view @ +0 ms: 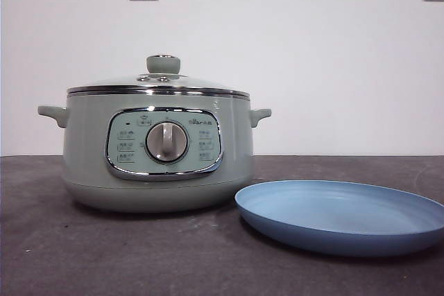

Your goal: Take the potato out from the steamer,put the potato on the plate,close the lid

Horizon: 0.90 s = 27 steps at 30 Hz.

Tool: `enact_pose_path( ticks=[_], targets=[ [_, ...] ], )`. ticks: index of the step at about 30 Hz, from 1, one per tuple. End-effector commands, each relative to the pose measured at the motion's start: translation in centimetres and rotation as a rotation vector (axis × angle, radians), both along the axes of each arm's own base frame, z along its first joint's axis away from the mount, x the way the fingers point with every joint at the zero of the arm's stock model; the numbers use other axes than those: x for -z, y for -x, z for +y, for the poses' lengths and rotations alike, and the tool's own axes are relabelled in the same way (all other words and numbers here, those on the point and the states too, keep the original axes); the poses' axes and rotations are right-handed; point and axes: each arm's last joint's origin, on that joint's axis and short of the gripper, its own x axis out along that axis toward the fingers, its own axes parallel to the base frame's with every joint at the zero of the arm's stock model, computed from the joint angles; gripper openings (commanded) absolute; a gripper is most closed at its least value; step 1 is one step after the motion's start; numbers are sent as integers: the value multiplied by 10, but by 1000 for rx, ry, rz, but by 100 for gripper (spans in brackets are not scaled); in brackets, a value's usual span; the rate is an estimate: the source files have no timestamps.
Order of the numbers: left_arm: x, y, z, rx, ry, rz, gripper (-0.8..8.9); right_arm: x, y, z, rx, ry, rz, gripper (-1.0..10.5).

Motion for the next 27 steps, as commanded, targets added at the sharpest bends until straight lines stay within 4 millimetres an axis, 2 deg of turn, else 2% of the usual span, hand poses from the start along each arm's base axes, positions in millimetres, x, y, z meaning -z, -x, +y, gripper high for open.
enact_pose_path(
  ticks=[1, 7, 16, 22, 27],
  targets=[
    [-15, 4, 0, 13, 18, 12, -8, -16, 2, 1, -36, -22, -11, -12],
    [-51, 9, -2, 86, 13, 40, -8, -53, 3, 3, -127, 17, 55, -12],
    [-98, 0, -7, 322, -88, 146, -8, -111, -4, 12, -409, 253, 212, -12],
    [-115, -6, -9, 423, -159, 221, -8, -139, -12, 16, -542, 407, 319, -12],
    [-124, -6, -10, 487, -209, 271, -8, -148, -19, 22, -640, 456, 428, -12]
  ],
)
